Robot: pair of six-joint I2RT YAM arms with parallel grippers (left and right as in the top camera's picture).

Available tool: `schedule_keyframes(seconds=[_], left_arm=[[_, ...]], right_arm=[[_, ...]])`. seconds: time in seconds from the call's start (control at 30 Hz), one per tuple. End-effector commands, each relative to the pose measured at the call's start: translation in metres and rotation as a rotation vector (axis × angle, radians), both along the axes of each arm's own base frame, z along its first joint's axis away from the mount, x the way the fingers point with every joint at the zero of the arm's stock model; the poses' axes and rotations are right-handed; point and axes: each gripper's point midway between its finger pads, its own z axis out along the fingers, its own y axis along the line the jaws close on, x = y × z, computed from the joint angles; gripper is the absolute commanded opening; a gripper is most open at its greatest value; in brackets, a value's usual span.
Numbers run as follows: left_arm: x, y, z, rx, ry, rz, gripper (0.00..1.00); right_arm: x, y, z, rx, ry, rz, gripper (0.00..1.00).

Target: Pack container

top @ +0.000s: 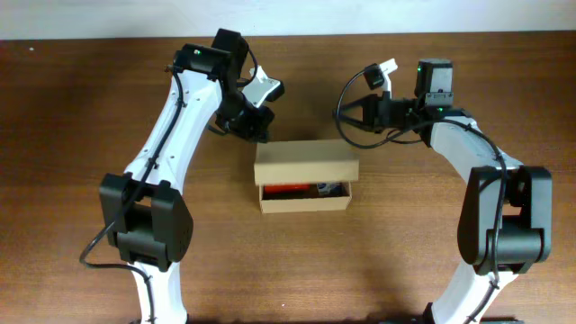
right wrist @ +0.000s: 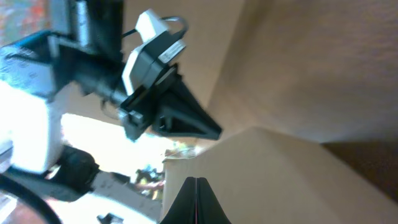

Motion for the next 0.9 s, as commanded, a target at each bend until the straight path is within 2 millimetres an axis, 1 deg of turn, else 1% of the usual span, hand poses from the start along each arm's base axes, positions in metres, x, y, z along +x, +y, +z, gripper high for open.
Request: schedule_keyframes(seconds=[0.0, 0.07, 0.1, 0.23, 0.3, 0.37, 0.43, 0.5, 0.53, 0.6, 0.67, 0.77, 0.87], left_arm=[[0.006, 0.006, 0.011, 0.022, -0.065, -0.014, 0.02], [0.008, 0.005, 0.018, 0.014, -0.095, -0.014, 0.02], [0.009, 0.004, 0.023, 0.009, -0.113, -0.018, 0.02], [0.006, 0.005, 0.045, -0.008, -0.181, -0.052, 0.02], [0.002, 0.005, 0.059, -0.020, -0.215, -0.063, 0.02], [-0.005, 0.001, 0.072, -0.056, -0.237, -0.096, 0.02], [-0.015, -0.003, 0.086, -0.096, -0.263, -0.151, 0.02], [-0.022, -0.002, 0.095, -0.102, -0.278, -0.170, 0.02], [-0.026, -0.001, 0.098, -0.105, -0.281, -0.181, 0.02], [-0.030, -0.001, 0.097, -0.109, -0.273, -0.187, 0.02], [-0.034, -0.001, 0.089, -0.113, -0.247, -0.198, 0.02], [-0.048, -0.007, 0.071, -0.162, -0.178, -0.235, 0.02], [-0.060, -0.006, 0.044, -0.162, -0.097, -0.233, 0.02]], right_arm=[[0.023, -0.006, 0.010, -0.120, -0.157, -0.124, 0.03], [0.036, -0.012, 0.015, -0.194, -0.220, -0.208, 0.04], [0.038, -0.014, 0.021, -0.218, -0.253, -0.234, 0.04], [0.031, -0.020, 0.052, -0.293, -0.349, -0.293, 0.04], [0.019, -0.029, 0.061, -0.389, -0.368, -0.337, 0.03], [0.006, -0.040, 0.062, -0.512, -0.366, -0.382, 0.03], [-0.013, -0.050, 0.063, -0.625, -0.356, -0.403, 0.03], [-0.032, -0.052, 0.066, -0.668, -0.353, -0.383, 0.04], [-0.045, -0.051, 0.066, -0.681, -0.341, -0.357, 0.04], [-0.061, -0.049, 0.060, -0.707, -0.319, -0.309, 0.04], [-0.074, -0.048, 0.048, -0.745, -0.286, -0.264, 0.04], [-0.084, -0.043, 0.025, -0.761, -0.246, -0.228, 0.04], [-0.093, -0.032, -0.001, -0.762, -0.230, -0.184, 0.04]])
